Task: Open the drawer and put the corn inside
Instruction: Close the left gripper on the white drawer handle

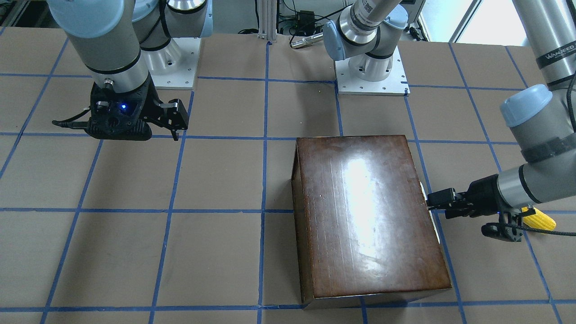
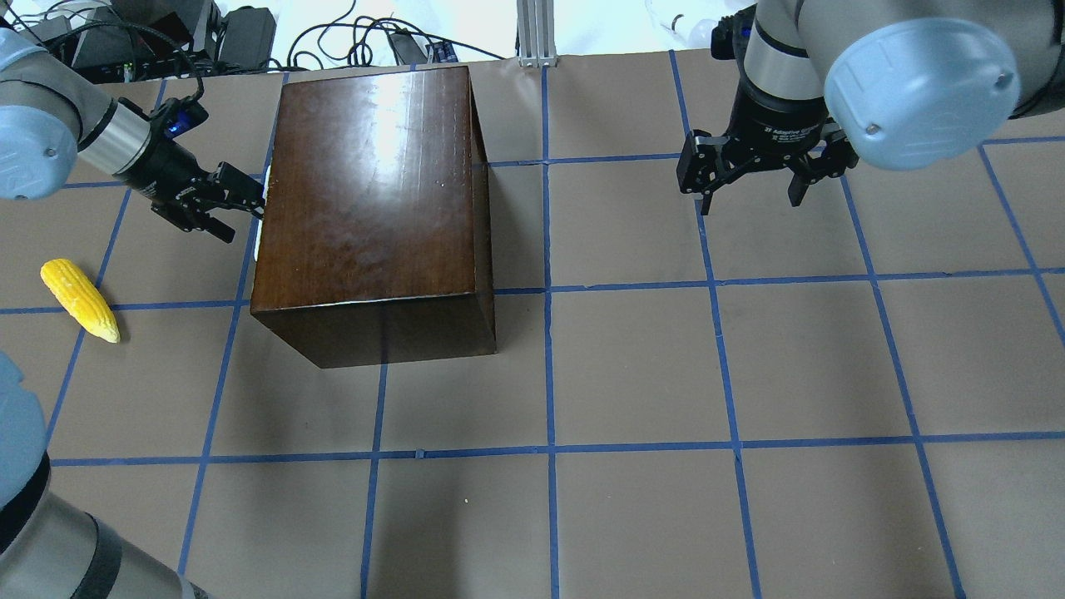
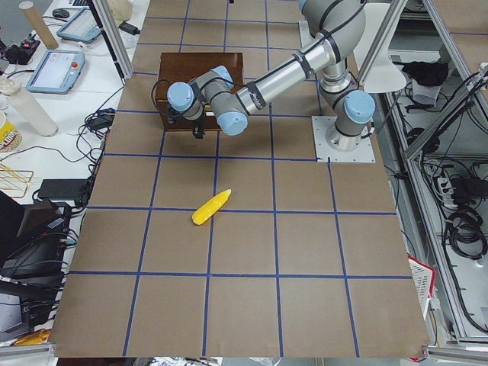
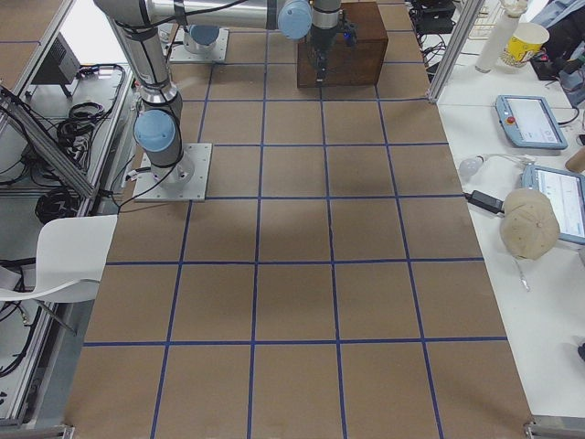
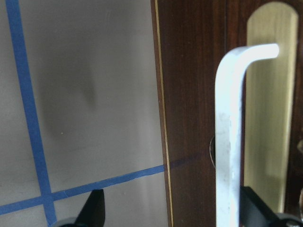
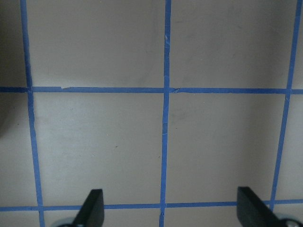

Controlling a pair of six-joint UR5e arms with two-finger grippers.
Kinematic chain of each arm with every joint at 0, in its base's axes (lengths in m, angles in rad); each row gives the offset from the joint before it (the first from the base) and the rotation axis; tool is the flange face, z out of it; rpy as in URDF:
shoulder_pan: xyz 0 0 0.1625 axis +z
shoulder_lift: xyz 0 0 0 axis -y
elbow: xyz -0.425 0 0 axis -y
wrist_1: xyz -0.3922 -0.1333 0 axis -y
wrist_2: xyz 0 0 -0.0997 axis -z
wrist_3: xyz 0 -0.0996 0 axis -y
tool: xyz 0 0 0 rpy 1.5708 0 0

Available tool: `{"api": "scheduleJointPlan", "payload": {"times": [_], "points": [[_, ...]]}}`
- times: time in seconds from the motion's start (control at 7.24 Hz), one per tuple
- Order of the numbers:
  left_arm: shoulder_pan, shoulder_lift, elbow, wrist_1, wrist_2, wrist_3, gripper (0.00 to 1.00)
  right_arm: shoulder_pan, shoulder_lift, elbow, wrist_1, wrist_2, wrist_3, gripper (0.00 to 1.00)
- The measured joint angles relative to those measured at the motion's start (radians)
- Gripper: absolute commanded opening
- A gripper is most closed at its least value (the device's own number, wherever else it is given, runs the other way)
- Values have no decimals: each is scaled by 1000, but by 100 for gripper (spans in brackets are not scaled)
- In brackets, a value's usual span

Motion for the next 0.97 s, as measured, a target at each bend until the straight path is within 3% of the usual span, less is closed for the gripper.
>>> {"api": "scheduleJointPlan", "payload": {"times": [0.97], "points": [[7, -7, 12, 12, 10, 17, 100, 0, 1, 0, 0, 0, 0, 100]]}}
